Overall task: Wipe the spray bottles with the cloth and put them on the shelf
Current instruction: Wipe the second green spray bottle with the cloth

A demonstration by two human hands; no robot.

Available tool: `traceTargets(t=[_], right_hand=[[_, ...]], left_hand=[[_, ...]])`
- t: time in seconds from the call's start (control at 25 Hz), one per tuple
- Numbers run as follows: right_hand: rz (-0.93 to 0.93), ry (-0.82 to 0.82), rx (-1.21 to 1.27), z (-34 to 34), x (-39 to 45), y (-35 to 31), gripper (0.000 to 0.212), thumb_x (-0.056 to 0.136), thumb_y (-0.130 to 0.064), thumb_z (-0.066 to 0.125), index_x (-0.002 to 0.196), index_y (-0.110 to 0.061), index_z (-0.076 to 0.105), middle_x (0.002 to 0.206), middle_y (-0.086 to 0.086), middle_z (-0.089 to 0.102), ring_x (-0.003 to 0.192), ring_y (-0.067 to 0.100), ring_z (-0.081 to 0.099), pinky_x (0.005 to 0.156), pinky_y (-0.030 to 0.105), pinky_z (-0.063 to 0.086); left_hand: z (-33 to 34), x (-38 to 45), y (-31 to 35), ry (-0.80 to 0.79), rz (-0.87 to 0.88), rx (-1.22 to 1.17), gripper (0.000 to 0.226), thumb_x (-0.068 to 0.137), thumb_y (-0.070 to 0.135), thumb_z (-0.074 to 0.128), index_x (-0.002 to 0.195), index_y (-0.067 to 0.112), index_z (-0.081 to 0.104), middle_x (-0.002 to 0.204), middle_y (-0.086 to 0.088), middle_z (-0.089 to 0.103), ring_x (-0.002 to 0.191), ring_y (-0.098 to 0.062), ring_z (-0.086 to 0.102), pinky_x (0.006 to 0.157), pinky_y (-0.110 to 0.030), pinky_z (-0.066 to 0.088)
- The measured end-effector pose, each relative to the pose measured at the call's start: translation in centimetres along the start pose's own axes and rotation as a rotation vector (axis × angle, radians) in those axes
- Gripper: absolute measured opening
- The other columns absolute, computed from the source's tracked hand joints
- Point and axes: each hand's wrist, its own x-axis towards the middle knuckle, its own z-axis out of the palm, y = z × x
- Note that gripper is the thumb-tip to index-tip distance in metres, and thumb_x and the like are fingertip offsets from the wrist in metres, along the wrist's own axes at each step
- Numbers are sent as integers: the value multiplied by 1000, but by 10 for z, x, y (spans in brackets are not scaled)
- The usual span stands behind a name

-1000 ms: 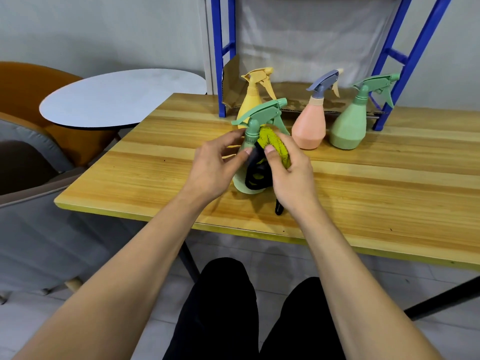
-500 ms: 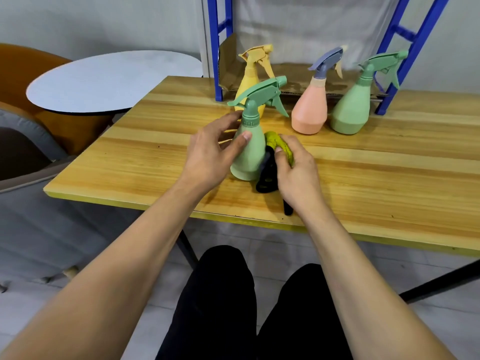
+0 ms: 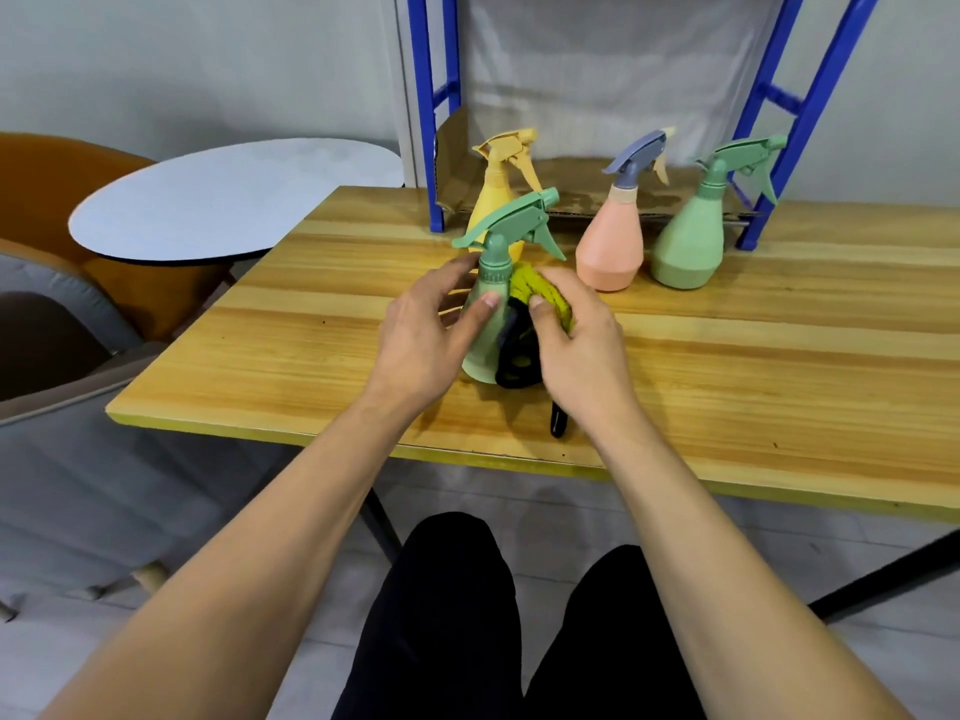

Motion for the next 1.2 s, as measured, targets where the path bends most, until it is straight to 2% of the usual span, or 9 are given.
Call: traceTargets(t=[0.08,0.16,0.32,0.48,0.6,0.68,0.88,1.04,1.2], right_hand=[[-93,18,34,4,-2,-7,34,102,-20,55,135,-24,61,129,-1,62,120,8,55,103,17,41],[-112,47,-11,7,-15,2,35,101,-17,55,136,-23,61,126,1,60,117,10,56,100,15,41],[-47,56,-193,2,-34,25,41,99,-15,58,139,-24,60,127,2,59,116,20,57,93,12,34],[-40,8,-146,0,-35,21,47,97,-16,59,141,-30,52,131,1,55,118,18,54,100,28,43],[-30,52,-67,-4,-38,21,41,95,-14,62,133,-30,55,123,-1,56,111,14,54,95,28,43],[-17,95,-18,-7,-36,21,35,96,-15,64,129,-28,61,119,-2,58,110,11,55,98,28,44],[0,89,29,-8,-25,14,29,100,-21,59,126,-32,63,119,-4,62,113,11,57,102,37,47],[-106,83,33,-12,1,-9,28,99,-29,61,127,-33,65,120,-8,67,112,11,60,97,37,53],[-51,103,16,-8,-15,9,32,99,-22,60,129,-30,66,120,-2,65,112,13,61,101,38,50]], left_hand=[[0,1,0,7,1,25,50,100,35,67,145,18,58,134,2,68,117,-5,65,93,-13,54],[-1,2,-1,25,-11,43,49,99,36,67,144,19,58,133,4,68,115,-4,65,92,-15,55],[2,7,-3,16,-33,62,45,99,38,66,139,18,60,128,3,66,111,-6,65,89,-33,61],[3,13,-1,10,-71,142,46,97,38,67,138,18,60,119,-1,57,106,-13,62,95,-40,56],[14,9,3,69,-109,116,46,94,44,70,131,19,60,117,-1,55,106,-12,58,97,-40,54],[21,5,6,70,-133,59,47,94,48,69,130,22,57,127,2,59,115,-13,60,99,-42,54],[-1,2,-3,-231,-88,-5,48,107,33,50,155,26,43,152,9,54,136,-11,53,116,-43,44],[3,1,-9,-228,14,47,49,106,29,55,153,22,44,148,3,57,135,-12,55,112,-42,49],[12,3,-13,-168,-14,-68,48,104,31,60,149,20,48,144,1,60,131,-12,59,109,-40,52]])
